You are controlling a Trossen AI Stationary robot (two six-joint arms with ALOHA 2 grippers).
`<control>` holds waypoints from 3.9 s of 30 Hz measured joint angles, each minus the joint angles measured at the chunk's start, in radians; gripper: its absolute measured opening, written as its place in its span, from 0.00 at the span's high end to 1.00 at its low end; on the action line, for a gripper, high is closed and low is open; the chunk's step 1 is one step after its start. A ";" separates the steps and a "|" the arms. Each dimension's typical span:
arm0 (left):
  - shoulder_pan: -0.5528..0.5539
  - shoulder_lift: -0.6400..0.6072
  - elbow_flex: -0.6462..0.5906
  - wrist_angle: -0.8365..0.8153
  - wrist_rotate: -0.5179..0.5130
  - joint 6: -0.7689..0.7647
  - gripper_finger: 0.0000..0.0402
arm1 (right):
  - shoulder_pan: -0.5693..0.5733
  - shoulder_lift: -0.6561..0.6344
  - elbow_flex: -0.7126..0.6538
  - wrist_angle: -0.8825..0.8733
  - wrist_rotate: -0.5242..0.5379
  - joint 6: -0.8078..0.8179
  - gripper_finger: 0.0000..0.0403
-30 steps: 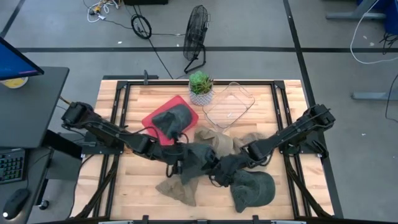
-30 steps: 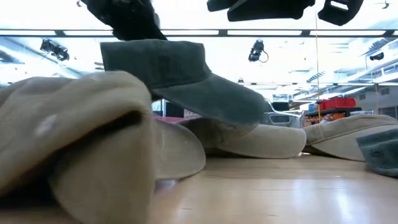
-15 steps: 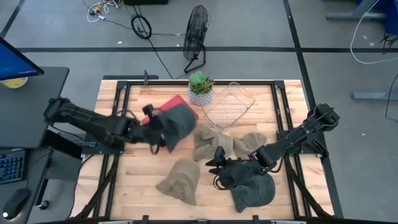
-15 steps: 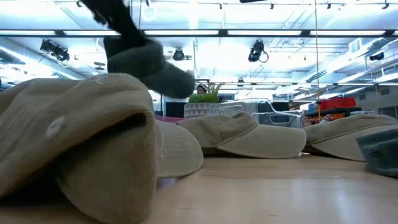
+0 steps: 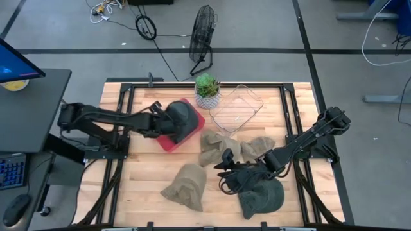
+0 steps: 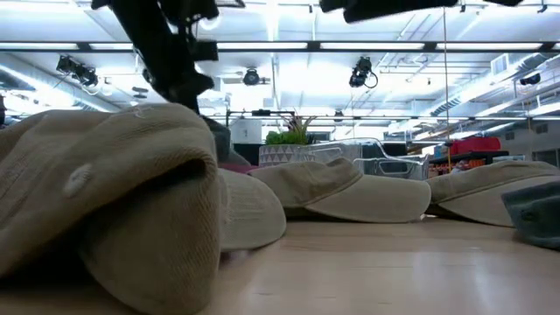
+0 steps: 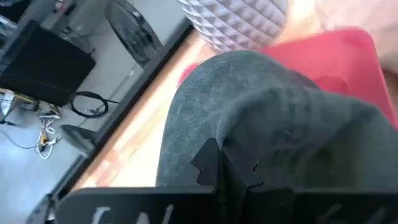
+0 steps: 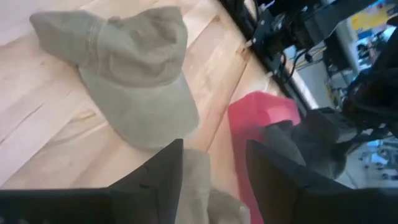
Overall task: Pick & Place hat
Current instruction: Put the left blue cap into the red bin, then put the blue cap into the red bin
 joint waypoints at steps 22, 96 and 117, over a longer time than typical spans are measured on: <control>0.102 0.024 0.000 -0.104 0.378 -0.103 0.79 | -0.016 0.000 -0.001 -0.058 0.000 0.081 0.56; -0.475 0.024 0.000 0.397 0.346 -0.058 0.68 | 0.266 0.244 0.066 -0.823 -0.429 2.063 0.90; -0.481 0.025 0.000 0.528 0.355 -0.030 0.68 | 0.105 0.216 0.293 -0.615 0.128 0.970 0.98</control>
